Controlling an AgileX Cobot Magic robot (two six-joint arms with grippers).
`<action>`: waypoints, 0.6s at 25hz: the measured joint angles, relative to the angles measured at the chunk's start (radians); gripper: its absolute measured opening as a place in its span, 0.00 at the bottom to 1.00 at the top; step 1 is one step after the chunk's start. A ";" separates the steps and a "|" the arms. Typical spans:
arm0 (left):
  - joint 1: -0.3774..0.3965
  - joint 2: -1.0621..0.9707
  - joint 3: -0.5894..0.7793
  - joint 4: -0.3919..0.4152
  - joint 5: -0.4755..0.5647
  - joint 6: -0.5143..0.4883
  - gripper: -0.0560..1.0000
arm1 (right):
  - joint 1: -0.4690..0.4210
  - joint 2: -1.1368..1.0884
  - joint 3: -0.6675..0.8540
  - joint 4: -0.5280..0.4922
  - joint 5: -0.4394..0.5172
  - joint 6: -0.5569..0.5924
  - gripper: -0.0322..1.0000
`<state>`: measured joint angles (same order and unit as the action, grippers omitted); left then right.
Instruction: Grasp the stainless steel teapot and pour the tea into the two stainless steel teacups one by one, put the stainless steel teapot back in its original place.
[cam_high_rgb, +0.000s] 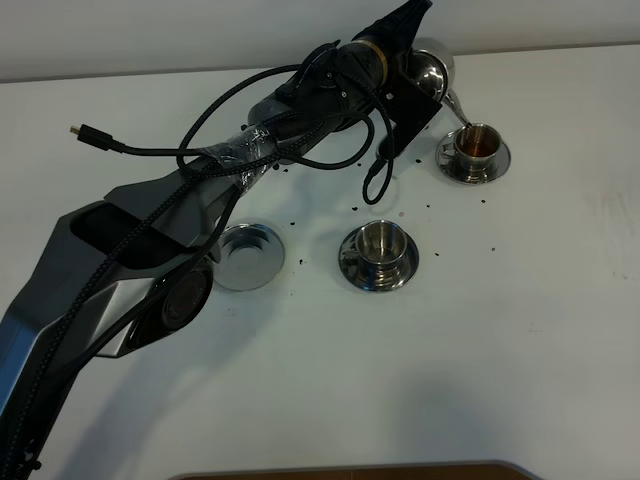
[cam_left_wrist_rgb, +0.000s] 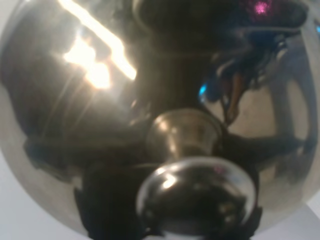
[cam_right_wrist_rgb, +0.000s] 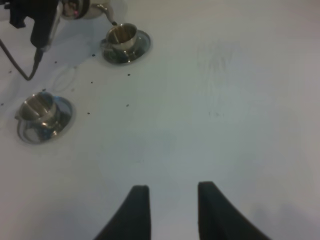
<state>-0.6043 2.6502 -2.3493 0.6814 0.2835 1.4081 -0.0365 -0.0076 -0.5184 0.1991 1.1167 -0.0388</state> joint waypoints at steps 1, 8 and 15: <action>0.000 0.000 0.000 0.000 0.002 0.001 0.28 | 0.000 0.000 0.000 0.000 0.000 0.000 0.27; 0.000 0.000 0.000 0.000 0.001 0.008 0.28 | 0.000 0.000 0.000 0.000 0.000 0.000 0.27; 0.000 0.000 0.000 0.000 -0.011 0.025 0.28 | 0.000 0.000 0.000 0.000 0.000 0.000 0.27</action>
<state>-0.6043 2.6502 -2.3493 0.6814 0.2721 1.4334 -0.0365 -0.0076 -0.5184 0.1991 1.1167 -0.0388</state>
